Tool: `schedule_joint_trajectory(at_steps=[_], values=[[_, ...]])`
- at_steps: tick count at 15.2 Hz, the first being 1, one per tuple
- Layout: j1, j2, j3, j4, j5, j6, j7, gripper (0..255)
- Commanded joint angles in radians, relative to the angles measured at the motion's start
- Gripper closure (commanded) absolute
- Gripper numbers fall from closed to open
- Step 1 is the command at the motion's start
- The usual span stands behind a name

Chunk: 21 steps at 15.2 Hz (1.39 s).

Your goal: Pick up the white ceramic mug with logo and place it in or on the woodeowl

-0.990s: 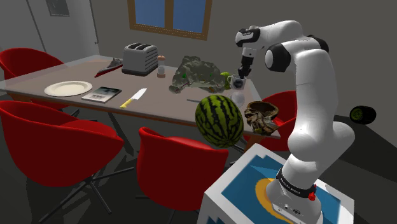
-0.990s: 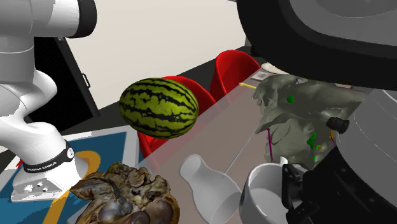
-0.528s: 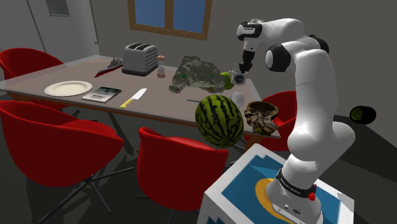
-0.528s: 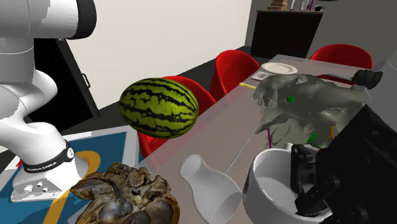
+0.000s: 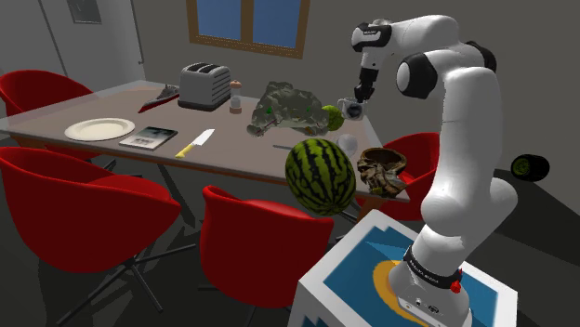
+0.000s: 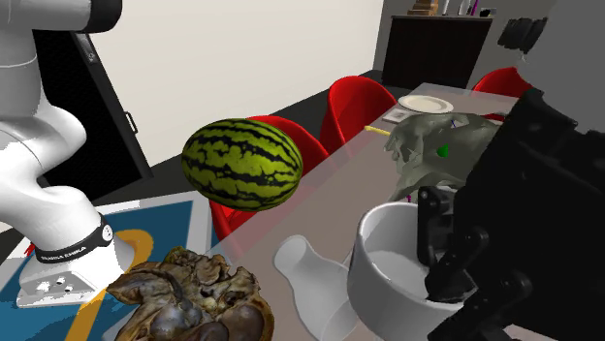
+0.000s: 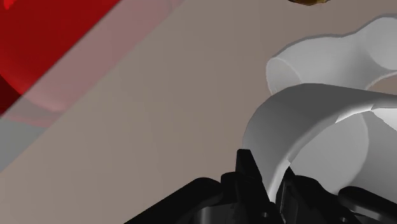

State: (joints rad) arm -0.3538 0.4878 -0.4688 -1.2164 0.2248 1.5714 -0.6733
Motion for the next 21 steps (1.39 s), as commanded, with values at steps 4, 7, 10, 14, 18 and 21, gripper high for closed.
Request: schedule_joint_trajectory(at_steps=[4, 7, 10, 14, 18, 21], values=[[0.089, -0.257, -0.029, -0.352, -0.1, 0.115, 0.016, 255], [0.119, -0.4, -0.034, -0.518, -0.165, 0.156, 0.044, 255], [0.133, -0.538, -0.029, -0.663, -0.231, 0.18, 0.078, 255], [0.126, -0.718, -0.008, -0.831, -0.311, 0.186, 0.124, 255], [0.099, -0.893, 0.022, -0.977, -0.376, 0.167, 0.161, 255], [0.078, -0.982, 0.037, -1.058, -0.404, 0.161, 0.176, 255]])
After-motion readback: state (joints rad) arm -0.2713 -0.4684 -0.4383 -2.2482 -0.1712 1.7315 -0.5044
